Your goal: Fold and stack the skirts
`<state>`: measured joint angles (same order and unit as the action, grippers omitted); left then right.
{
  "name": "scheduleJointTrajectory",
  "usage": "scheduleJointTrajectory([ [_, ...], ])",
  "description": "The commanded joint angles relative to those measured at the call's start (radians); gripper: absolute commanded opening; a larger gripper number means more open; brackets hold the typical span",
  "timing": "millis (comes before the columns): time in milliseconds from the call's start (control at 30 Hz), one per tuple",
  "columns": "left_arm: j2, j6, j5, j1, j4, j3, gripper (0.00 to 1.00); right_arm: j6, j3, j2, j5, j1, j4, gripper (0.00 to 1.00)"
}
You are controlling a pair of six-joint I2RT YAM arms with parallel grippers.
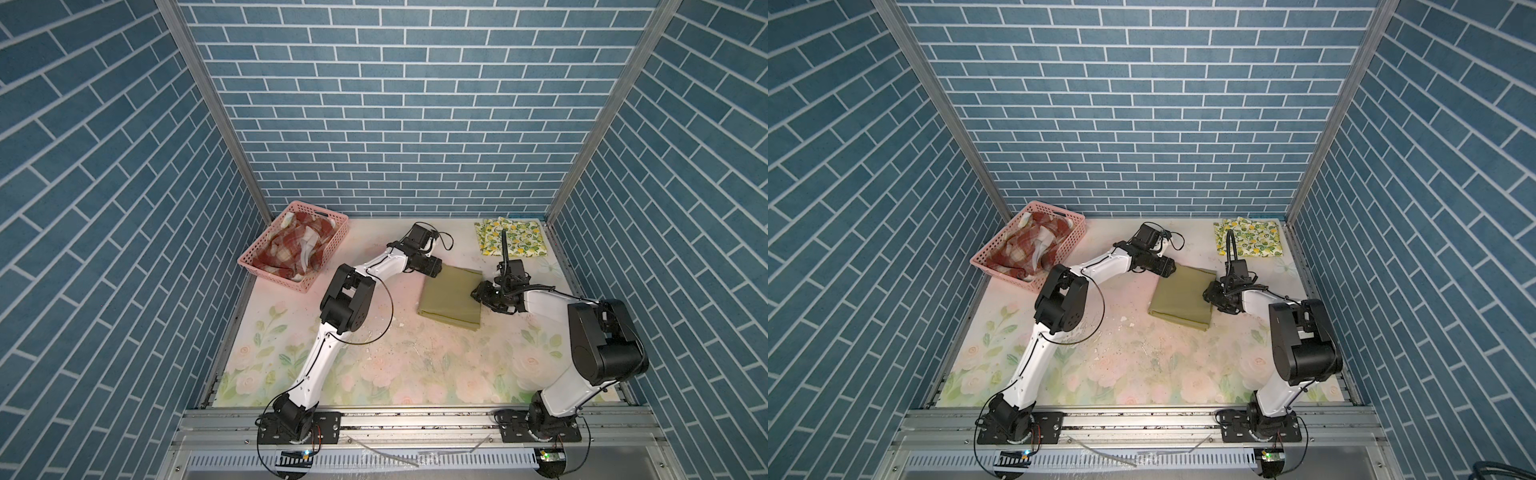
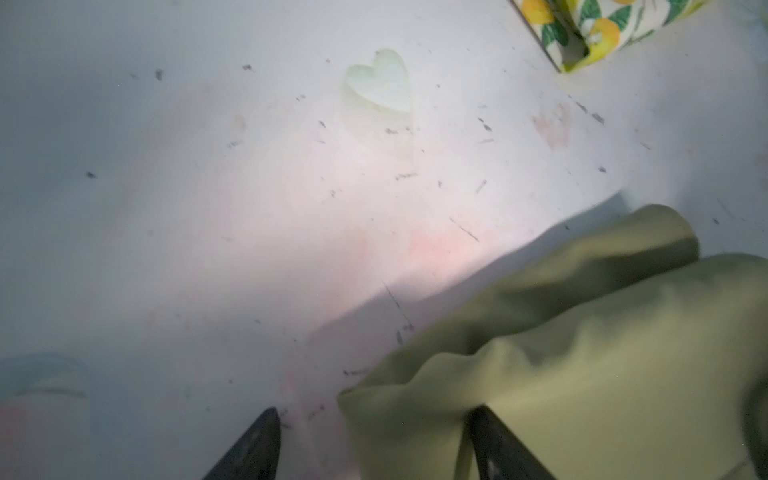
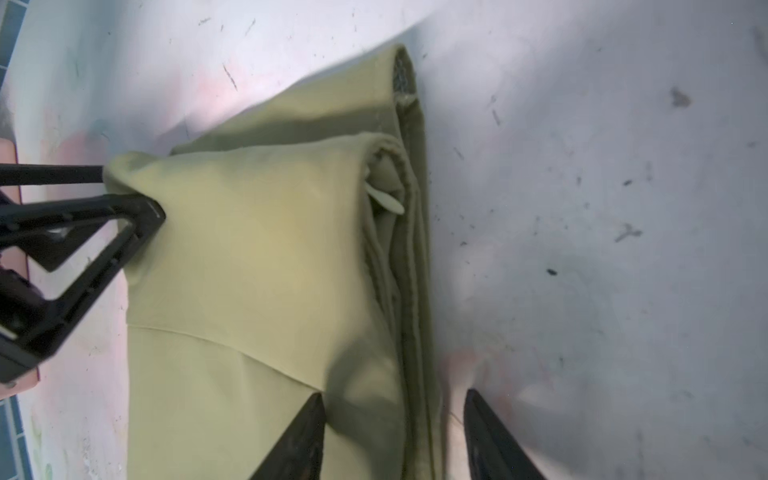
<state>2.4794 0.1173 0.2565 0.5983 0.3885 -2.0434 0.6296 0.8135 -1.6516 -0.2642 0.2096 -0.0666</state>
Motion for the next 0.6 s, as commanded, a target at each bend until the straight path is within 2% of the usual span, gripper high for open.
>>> scheduleJointTrajectory([
  [0,0.076,0.057,-0.15,0.0,0.284,-0.168,0.71,-0.016,-0.025,0.01,0.065,0.007,-0.094,0.54],
  [67,0.115,0.061,-0.146,0.0,0.368,-0.24,0.7,-0.029,-0.023,0.025,0.075,0.007,-0.107,0.54],
  [133,0.107,0.068,-0.125,0.001,0.363,-0.229,0.71,-0.043,-0.015,0.034,0.074,0.006,-0.112,0.56],
  [233,0.037,0.072,-0.087,0.003,0.294,-0.147,0.72,-0.053,-0.001,0.041,0.057,0.004,-0.109,0.61],
  [400,-0.127,0.064,-0.041,0.0,0.154,0.023,0.77,-0.072,0.015,0.055,-0.052,-0.038,-0.039,0.75],
  [567,-0.209,0.036,-0.064,0.008,0.105,0.112,0.78,-0.138,0.062,0.029,-0.111,-0.079,-0.002,0.85],
])
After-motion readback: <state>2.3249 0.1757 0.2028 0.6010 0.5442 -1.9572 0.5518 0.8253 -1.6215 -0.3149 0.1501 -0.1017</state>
